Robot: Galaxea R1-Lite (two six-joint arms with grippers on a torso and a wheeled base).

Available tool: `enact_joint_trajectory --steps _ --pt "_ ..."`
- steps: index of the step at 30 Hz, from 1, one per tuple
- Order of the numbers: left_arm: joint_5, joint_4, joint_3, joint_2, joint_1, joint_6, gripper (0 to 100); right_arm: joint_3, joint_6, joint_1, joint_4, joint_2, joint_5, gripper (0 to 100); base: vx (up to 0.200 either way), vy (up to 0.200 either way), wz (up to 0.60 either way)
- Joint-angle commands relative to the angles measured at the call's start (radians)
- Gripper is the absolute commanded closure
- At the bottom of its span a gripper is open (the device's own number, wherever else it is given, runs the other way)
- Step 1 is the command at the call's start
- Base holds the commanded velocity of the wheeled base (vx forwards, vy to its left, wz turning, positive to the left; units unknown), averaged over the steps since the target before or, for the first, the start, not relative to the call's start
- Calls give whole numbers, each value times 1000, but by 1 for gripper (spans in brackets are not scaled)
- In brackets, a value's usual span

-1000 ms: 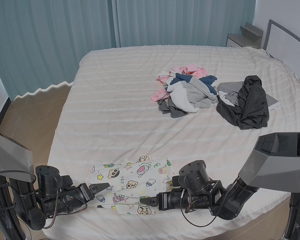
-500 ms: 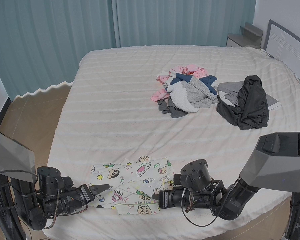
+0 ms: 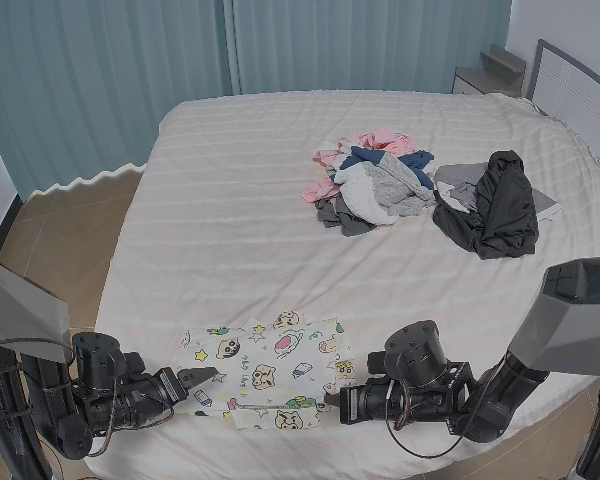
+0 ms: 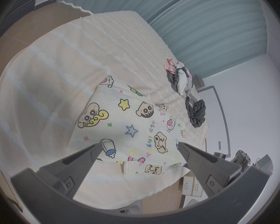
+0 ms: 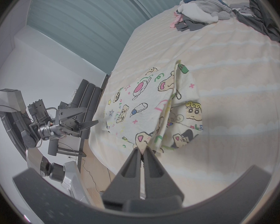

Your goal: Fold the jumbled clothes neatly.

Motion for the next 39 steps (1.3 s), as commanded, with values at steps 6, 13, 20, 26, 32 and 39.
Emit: enact_joint_trajectory --steps 6,13,20,26,32,39 --pt "1 0 -2 8 4 0 0 93 0 -32 -4 -39 10 100 0 0 0" --pt "1 0 -2 8 4 0 0 98 0 -32 -5 -8 11 100 0 0 0" --pt "3 0 -2 10 4 0 0 98 -2 -33 -10 22 8 100 0 0 0" --pt "3 0 -2 14 4 0 0 113 -16 -70 -14 -2 7 0 0 0 0" --pt "3 0 -5 14 4 0 0 124 -16 -139 -14 -105 10 0 0 0 0" --pt "3 0 -6 16 4 0 0 0 -3 -207 -7 -117 13 0 0 0 0"
